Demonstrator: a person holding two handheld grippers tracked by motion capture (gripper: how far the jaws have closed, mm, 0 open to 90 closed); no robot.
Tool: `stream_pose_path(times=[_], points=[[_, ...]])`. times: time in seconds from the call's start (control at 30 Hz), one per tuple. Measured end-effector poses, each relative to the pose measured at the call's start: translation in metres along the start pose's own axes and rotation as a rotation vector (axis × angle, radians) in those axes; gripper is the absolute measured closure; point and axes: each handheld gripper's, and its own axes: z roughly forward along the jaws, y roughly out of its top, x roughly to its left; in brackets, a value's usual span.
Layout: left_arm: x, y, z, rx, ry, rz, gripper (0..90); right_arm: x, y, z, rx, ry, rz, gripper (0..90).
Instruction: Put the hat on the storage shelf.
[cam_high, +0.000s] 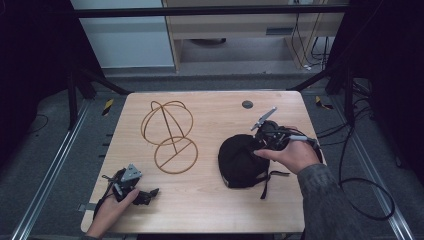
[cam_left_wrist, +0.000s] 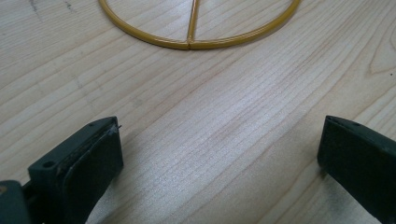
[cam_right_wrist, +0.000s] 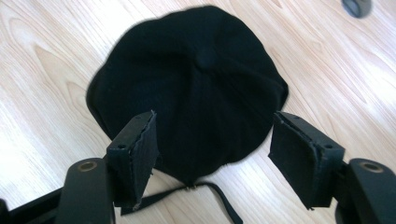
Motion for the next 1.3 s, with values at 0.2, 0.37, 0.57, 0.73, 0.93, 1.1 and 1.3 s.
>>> stream_pose_path(times=[0.2, 0.37, 0.57, 0.73, 0.93, 1.1, 1.3], points=[[0.0, 0.0, 0.0, 0.001, 0.0, -0.001, 0.0, 0.002, 0.02, 0.016, 0.034, 0.03, -0.033, 37.0], [0.0, 0.0, 0.0, 0.002, -0.002, 0.0, 0.0, 0.002, 0.031, 0.028, 0.069, 0.038, -0.047, 37.9], [0.0, 0.0, 0.0, 0.002, -0.003, 0.0, 0.0, 0.001, 0.042, 0.039, 0.104, 0.04, -0.053, 39.7], [0.0, 0.0, 0.0, 0.002, -0.003, 0.001, 0.0, 0.001, 0.048, 0.052, 0.137, 0.05, -0.059, 42.8], [0.0, 0.0, 0.0, 0.002, -0.003, 0.0, 0.0, -0.003, 0.047, 0.062, 0.185, 0.044, -0.069, 52.3], [0.0, 0.0, 0.0, 0.002, -0.004, 0.002, 0.0, -0.004, 0.046, 0.064, 0.196, 0.068, -0.078, 69.2], [0.0, 0.0, 0.0, 0.002, -0.005, 0.002, 0.0, -0.003, 0.045, 0.061, 0.188, 0.092, -0.09, 73.2]])
